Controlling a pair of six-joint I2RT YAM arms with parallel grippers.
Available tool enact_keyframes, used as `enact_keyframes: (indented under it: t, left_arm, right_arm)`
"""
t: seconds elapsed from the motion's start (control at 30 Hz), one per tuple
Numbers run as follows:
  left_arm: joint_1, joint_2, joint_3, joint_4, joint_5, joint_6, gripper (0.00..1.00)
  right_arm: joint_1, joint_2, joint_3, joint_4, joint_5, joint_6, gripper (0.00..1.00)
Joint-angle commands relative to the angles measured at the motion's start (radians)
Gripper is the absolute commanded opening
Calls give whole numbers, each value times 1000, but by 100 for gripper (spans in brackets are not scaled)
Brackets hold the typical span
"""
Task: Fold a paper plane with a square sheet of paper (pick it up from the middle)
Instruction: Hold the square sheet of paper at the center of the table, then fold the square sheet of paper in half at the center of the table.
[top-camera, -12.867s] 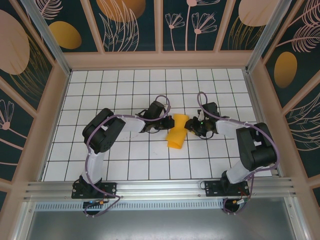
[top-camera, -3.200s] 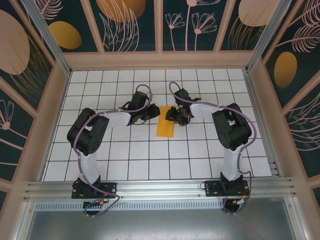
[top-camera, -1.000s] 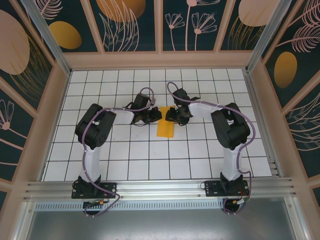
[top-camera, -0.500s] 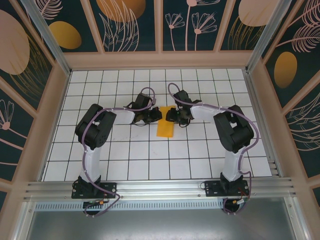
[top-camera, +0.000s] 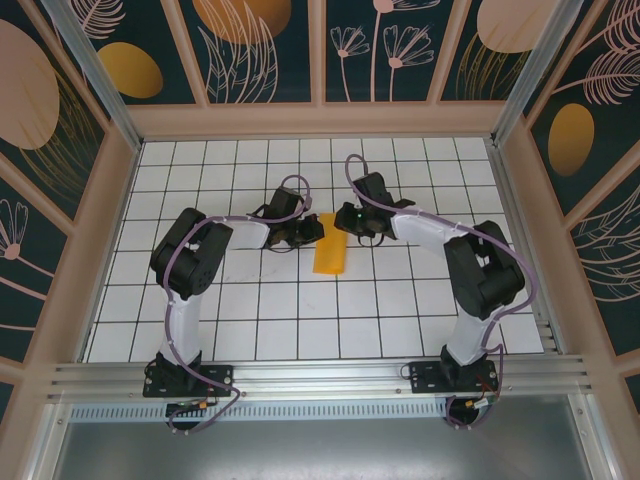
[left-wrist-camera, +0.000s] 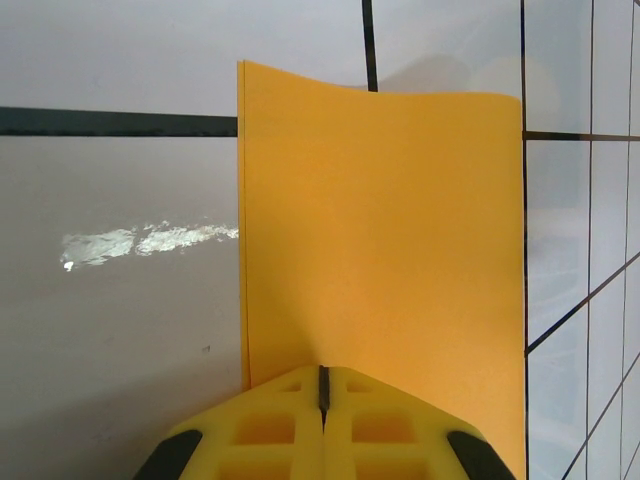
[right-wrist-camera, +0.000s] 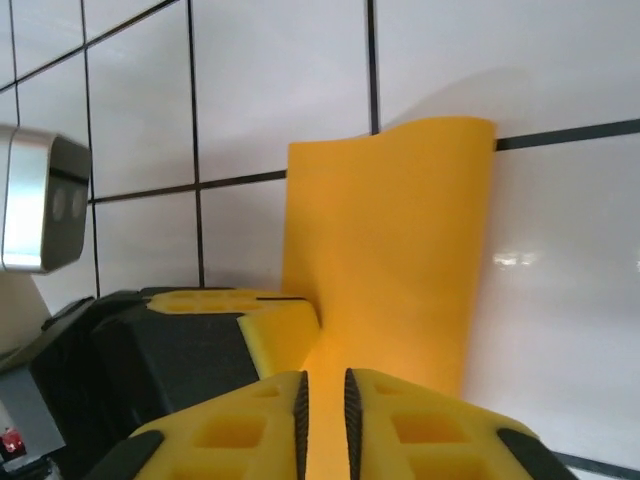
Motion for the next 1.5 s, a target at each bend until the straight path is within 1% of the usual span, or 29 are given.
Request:
enact_keyframes:
  t: [0.0, 0.13, 0.33, 0.63, 0.83, 1.0, 1.1, 1.13, 1.23, 1.33, 1.47]
  left_arm:
    - [3, 104, -55, -124, -142, 15, 2]
    - [2, 109, -56, -124, -146, 6, 2]
    - [2, 110, -63, -125, -154, -3, 2]
    - [3, 112, -75, -127, -174, -11, 2]
    - [3, 113, -89, -126, -184, -15, 2]
    - [2, 111, -97, -124, -187, -13, 1]
    - [3, 115, -96, -126, -189, -8, 1]
    - [3, 118, -92, -131, -190, -4, 1]
    - [3, 116, -95, -140, -197, 3, 1]
    - [2, 112, -99, -140, -200, 3, 1]
    - [2, 112, -102, -137, -195, 0, 1]
  right_arm:
    - [-4, 63, 3, 41, -82, 4, 14]
    - [-19, 106, 3, 59, -145, 6, 10]
    - [-44, 137, -18, 13, -147, -30, 9]
    - [-94, 172, -51, 0, -170, -98, 9]
    - [-125, 146, -133, 19, -161, -125, 10]
    - [-170, 69, -218, 60, -163, -137, 10]
    - [-160, 41, -175, 75, -196, -115, 9]
    - [-142, 34, -143, 80, -217, -99, 9]
    - [-75, 27, -63, 116, -209, -74, 9]
    - [-67, 86, -19, 137, -201, -50, 8]
    - [-73, 156, -4, 159, -202, -41, 5]
